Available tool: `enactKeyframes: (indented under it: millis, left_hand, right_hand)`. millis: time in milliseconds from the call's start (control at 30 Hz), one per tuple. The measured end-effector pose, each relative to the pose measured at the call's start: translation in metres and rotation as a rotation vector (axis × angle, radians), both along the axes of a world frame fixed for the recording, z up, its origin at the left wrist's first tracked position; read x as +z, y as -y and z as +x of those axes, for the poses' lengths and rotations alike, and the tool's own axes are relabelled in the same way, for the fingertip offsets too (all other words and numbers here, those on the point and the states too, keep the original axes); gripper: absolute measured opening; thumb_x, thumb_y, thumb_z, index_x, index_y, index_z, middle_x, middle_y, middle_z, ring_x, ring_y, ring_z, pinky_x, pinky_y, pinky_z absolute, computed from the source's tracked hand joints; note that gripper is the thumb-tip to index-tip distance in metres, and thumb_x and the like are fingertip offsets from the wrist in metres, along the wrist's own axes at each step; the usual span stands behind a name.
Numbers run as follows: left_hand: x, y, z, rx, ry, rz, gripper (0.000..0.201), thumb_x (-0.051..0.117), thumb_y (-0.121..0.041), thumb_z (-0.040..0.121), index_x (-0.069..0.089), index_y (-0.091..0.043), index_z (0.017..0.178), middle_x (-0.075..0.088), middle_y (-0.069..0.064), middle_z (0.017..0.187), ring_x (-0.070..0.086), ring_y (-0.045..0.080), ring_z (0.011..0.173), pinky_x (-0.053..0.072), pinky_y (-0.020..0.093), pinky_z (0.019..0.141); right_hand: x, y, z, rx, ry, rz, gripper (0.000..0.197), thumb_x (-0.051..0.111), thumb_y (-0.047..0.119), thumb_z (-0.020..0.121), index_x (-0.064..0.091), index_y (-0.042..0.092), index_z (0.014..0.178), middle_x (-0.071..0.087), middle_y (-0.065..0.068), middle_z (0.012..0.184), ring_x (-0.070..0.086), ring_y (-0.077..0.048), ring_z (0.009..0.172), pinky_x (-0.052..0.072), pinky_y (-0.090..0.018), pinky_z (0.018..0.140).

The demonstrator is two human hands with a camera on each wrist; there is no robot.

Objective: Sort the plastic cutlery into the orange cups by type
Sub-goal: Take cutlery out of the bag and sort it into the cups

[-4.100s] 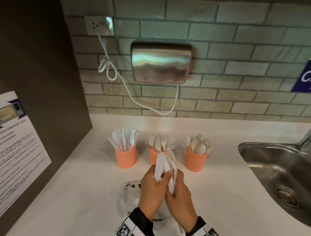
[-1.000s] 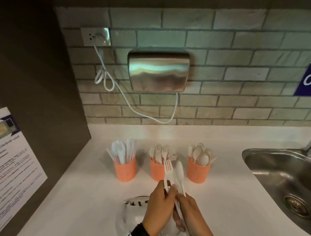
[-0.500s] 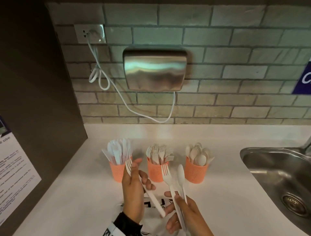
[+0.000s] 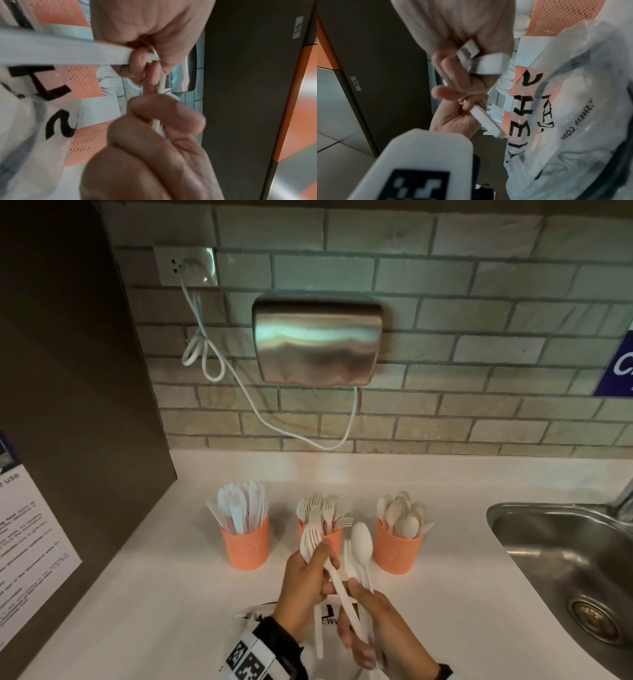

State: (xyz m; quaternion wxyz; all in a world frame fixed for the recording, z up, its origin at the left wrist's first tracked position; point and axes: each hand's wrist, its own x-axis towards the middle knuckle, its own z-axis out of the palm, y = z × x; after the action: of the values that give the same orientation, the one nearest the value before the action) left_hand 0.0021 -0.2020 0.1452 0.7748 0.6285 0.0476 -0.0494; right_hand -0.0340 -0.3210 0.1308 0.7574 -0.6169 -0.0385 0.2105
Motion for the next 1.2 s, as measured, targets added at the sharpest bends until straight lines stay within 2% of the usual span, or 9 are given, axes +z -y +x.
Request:
enactKeyframes:
  millis: [167, 267, 333, 467, 567, 733, 967, 1100, 1200]
  left_hand:
    - [0.001, -0.013, 0.022, 0.233, 0.035, -0.106, 0.033, 0.035, -0.025, 0.100, 0.052, -0.009, 0.077, 0.054, -0.001, 0.044, 0.051, 0.008, 0.037, 0.042, 0.016, 0.039]
    - [0.010, -0.021, 0.025, 0.244, 0.051, -0.196, 0.030, 0.036, -0.027, 0.099, 0.044, -0.013, 0.075, 0.033, -0.007, 0.037, 0.037, 0.008, 0.031, 0.033, 0.017, 0.034]
    - [0.010, -0.023, 0.022, 0.161, 0.048, -0.042, 0.029, 0.043, -0.026, 0.097, 0.047, -0.013, 0.071, 0.029, -0.009, 0.038, 0.025, 0.005, 0.031, 0.022, 0.016, 0.032]
    - [0.012, -0.013, 0.000, -0.189, 0.045, 0.200, 0.022, 0.055, -0.026, 0.091, 0.063, -0.005, 0.094, 0.052, -0.008, 0.051, 0.031, -0.001, 0.030, 0.017, 0.015, 0.034]
    - [0.016, -0.008, -0.010, -0.296, 0.043, 0.169, 0.018, 0.054, -0.022, 0.092, 0.056, -0.004, 0.088, 0.063, 0.002, 0.063, 0.042, -0.003, 0.029, 0.015, 0.013, 0.035]
    - [0.006, -0.014, -0.010, -0.329, 0.032, 0.081, 0.015, 0.062, -0.028, 0.085, 0.055, -0.017, 0.080, 0.058, -0.008, 0.049, 0.023, 0.001, 0.036, 0.016, 0.013, 0.035]
    - [0.003, -0.015, -0.011, -0.508, 0.007, 0.045, 0.013, 0.054, -0.016, 0.091, 0.053, -0.004, 0.097, 0.058, -0.008, 0.049, 0.029, 0.002, 0.035, 0.019, 0.010, 0.032]
    - [0.007, -0.012, -0.003, -0.530, 0.032, 0.127, 0.009, 0.056, -0.017, 0.091, 0.059, -0.010, 0.085, 0.044, -0.006, 0.054, 0.033, 0.002, 0.043, 0.021, 0.011, 0.034]
    - [0.011, -0.006, 0.006, -0.502, 0.056, 0.197, 0.018, 0.051, -0.022, 0.094, 0.063, -0.015, 0.083, 0.055, -0.005, 0.059, 0.041, 0.002, 0.044, 0.025, 0.012, 0.034]
  right_hand:
    - [-0.005, 0.007, 0.010, 0.026, -0.018, -0.050, 0.047, 0.032, 0.049, 0.088, 0.059, 0.022, 0.115, 0.072, -0.016, 0.082, 0.066, -0.022, 0.051, 0.053, -0.028, 0.048]
    - [-0.003, 0.012, 0.013, -0.003, 0.017, -0.112, 0.048, 0.032, 0.051, 0.087, 0.058, 0.022, 0.115, 0.073, -0.016, 0.084, 0.066, -0.021, 0.052, 0.054, -0.029, 0.050]
    - [0.000, 0.014, 0.013, -0.029, 0.063, -0.164, 0.052, 0.031, 0.053, 0.086, 0.060, 0.021, 0.115, 0.071, -0.012, 0.068, 0.055, -0.017, 0.038, 0.048, -0.025, 0.045]
    - [0.008, 0.011, 0.010, -0.012, 0.052, -0.154, 0.055, 0.032, 0.053, 0.089, 0.064, 0.015, 0.110, 0.045, -0.002, 0.042, 0.026, -0.009, 0.029, 0.030, -0.016, 0.035]
    - [0.014, 0.008, 0.007, 0.053, 0.044, -0.127, 0.052, 0.031, 0.052, 0.091, 0.055, 0.014, 0.118, 0.043, 0.000, 0.040, 0.021, -0.007, 0.026, 0.028, -0.014, 0.032]
    - [0.016, 0.011, 0.000, 0.184, 0.067, -0.094, 0.057, 0.029, 0.053, 0.089, 0.055, 0.011, 0.118, 0.049, -0.002, 0.040, 0.027, -0.007, 0.024, 0.033, -0.015, 0.031]
    - [0.014, 0.019, -0.006, 0.263, 0.035, -0.125, 0.057, 0.024, 0.053, 0.094, 0.056, 0.012, 0.119, 0.055, -0.002, 0.046, 0.039, -0.008, 0.027, 0.037, -0.020, 0.035]
    - [0.016, 0.023, -0.003, 0.237, 0.038, -0.152, 0.062, 0.029, 0.059, 0.089, 0.057, 0.007, 0.109, 0.065, -0.005, 0.057, 0.060, -0.016, 0.040, 0.044, -0.025, 0.046]
    - [0.022, 0.027, -0.002, 0.158, 0.024, -0.133, 0.051, 0.032, 0.050, 0.089, 0.057, 0.011, 0.111, 0.070, -0.008, 0.075, 0.069, -0.019, 0.060, 0.056, -0.029, 0.051]
